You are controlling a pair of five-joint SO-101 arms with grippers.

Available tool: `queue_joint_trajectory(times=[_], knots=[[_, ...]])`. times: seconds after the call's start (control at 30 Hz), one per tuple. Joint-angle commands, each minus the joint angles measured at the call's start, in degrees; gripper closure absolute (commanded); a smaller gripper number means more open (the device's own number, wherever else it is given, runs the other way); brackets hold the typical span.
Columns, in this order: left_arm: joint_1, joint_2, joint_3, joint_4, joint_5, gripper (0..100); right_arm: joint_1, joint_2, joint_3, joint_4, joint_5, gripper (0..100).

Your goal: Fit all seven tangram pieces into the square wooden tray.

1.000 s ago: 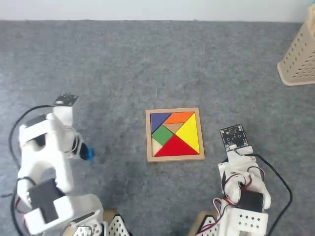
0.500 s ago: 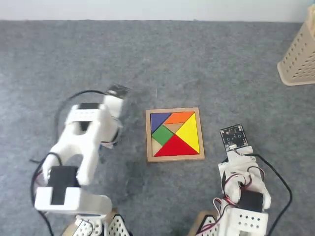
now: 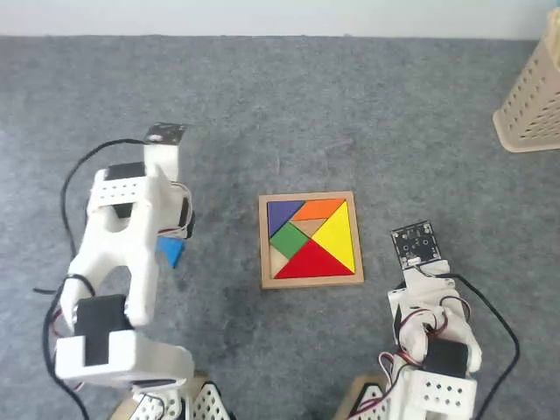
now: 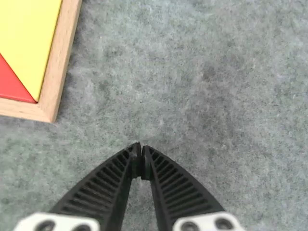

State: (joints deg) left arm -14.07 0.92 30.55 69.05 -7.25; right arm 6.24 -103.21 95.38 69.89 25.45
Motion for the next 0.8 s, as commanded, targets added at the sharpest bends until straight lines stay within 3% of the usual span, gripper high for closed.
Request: queue_joint_trajectory(times=[0.0, 0.37, 0.77], knots=[[-0.8, -0.4, 0.0, 0.1, 0.6, 87, -0.2, 0.6, 1.1, 0.3, 0.6, 99.0], [-2.5, -0.4, 9.3, -5.5, -1.4, 87, -0.2, 0.6, 1.1, 0.3, 0.6, 99.0], [-6.0, -0.4, 8.1, -5.5, -3.1, 87, -0.2, 0.6, 1.1, 0.3, 0.6, 99.0]])
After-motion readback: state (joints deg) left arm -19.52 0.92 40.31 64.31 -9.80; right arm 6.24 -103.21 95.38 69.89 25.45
